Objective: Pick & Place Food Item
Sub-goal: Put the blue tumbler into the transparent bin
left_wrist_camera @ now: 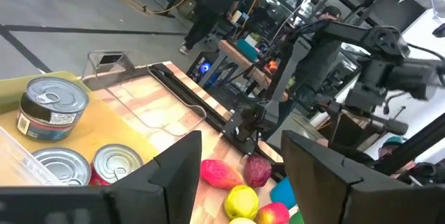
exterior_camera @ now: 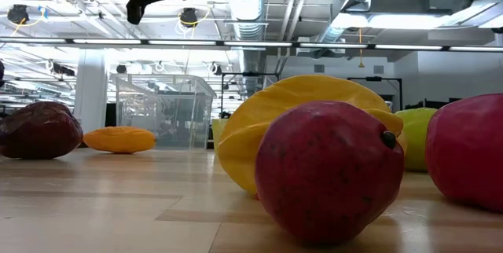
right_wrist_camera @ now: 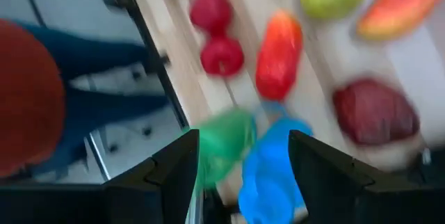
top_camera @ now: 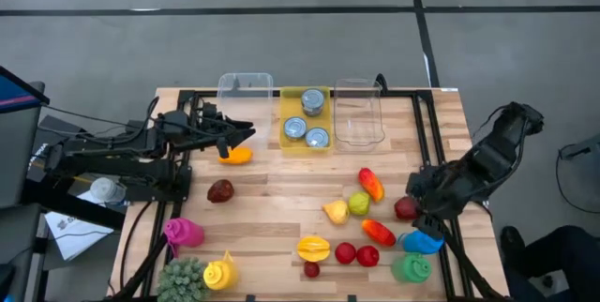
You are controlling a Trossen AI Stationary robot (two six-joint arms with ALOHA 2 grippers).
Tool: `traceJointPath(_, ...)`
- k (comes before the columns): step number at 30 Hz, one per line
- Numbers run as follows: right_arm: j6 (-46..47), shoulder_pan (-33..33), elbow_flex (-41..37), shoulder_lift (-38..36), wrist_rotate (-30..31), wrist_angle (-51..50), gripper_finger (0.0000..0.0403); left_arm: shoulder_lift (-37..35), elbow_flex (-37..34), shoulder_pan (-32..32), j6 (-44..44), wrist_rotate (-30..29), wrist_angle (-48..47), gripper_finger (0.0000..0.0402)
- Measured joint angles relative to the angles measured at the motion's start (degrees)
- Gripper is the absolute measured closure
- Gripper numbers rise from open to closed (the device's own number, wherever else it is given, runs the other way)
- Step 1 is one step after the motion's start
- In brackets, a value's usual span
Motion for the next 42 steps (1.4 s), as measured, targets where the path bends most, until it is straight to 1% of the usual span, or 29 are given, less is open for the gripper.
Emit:
traceJointPath(6,5.8,2.1,-0.1,2.7,-7.1,-6.1,0.0188,-0.1,0.0,0.0,0.0,0.0,-0.2,0.0198)
traceJointPath(9,7.1,3.4,-0.1,3.7,-8.2,-7.4,0.0188,-0.1,0.0,0.0,0.0,0.0,-0.2,0.0186)
traceJointPath(13,10.0,5.4,-0.1,4.5,-8.7,-9.4,0.0188,-0.1,0.0,0.0,0.0,0.9,-0.2,0.0169)
traceJointPath(16,14.0,7.6,-0.1,5.2,-8.8,-9.6,0.0188,-0.1,0.0,0.0,0.0,2.7,-0.2,0.0159)
traceJointPath(18,16.6,9.5,-0.1,5.0,-8.8,-9.6,0.0188,-0.1,0.0,0.0,0.0,3.0,-0.2,0.0155)
traceJointPath(27,23.5,13.0,-0.1,5.4,-6.2,-8.6,0.0188,-0.1,0.0,0.0,0.0,3.0,-0.3,0.0155)
traceJointPath(33,23.8,14.7,-0.1,8.0,-5.4,-8.7,0.0188,-0.1,0.0,0.0,0.0,3.0,-0.3,0.0154)
traceJointPath(42,24.7,15.3,-0.1,10.3,-5.4,-8.4,0.0188,-0.1,0.0,0.0,0.0,3.0,-0.3,0.0155)
